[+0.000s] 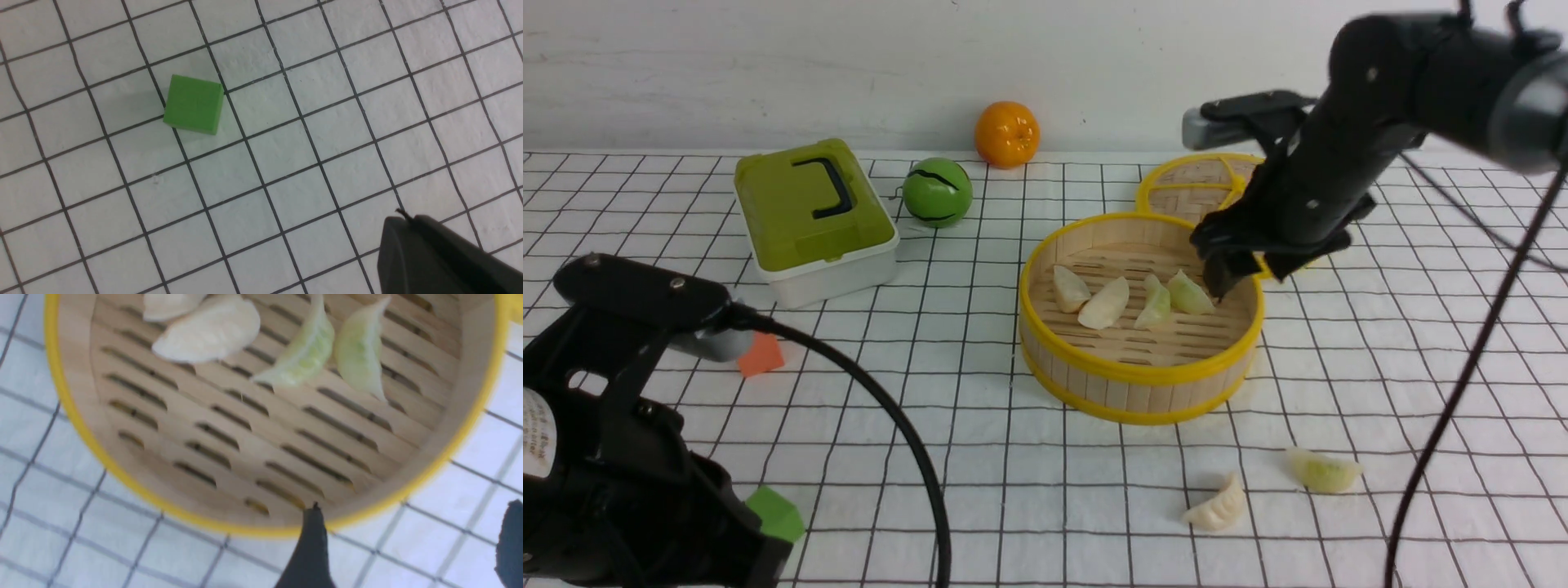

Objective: Put the dumplings into the steamer on the table with the white tablecloth.
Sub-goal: 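Place the dumpling in the bamboo steamer basket with the right gripper, then reach for and grasp a dumpling lying on the table beside the steamer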

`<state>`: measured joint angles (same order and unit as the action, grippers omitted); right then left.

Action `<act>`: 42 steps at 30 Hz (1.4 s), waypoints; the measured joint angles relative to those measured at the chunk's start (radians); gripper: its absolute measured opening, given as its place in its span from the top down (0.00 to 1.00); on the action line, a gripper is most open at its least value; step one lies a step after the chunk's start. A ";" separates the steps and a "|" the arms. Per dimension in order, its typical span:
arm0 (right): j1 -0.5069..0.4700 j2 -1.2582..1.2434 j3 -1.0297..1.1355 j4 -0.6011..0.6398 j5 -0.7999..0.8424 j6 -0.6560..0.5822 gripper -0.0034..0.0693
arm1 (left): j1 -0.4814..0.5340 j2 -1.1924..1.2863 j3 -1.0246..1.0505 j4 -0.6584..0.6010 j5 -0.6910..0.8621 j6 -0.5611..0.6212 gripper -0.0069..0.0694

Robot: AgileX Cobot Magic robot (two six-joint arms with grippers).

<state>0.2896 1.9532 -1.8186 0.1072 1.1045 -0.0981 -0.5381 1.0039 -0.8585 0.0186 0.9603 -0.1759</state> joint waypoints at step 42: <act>-0.057 -0.101 0.671 -0.031 -0.338 -0.275 0.67 | 0.000 0.000 0.000 -0.113 -0.025 0.079 0.88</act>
<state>0.2325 1.8525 -1.1478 0.0764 0.7668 -0.3727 -0.5381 1.0039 -0.8585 -0.0945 0.9357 -0.0972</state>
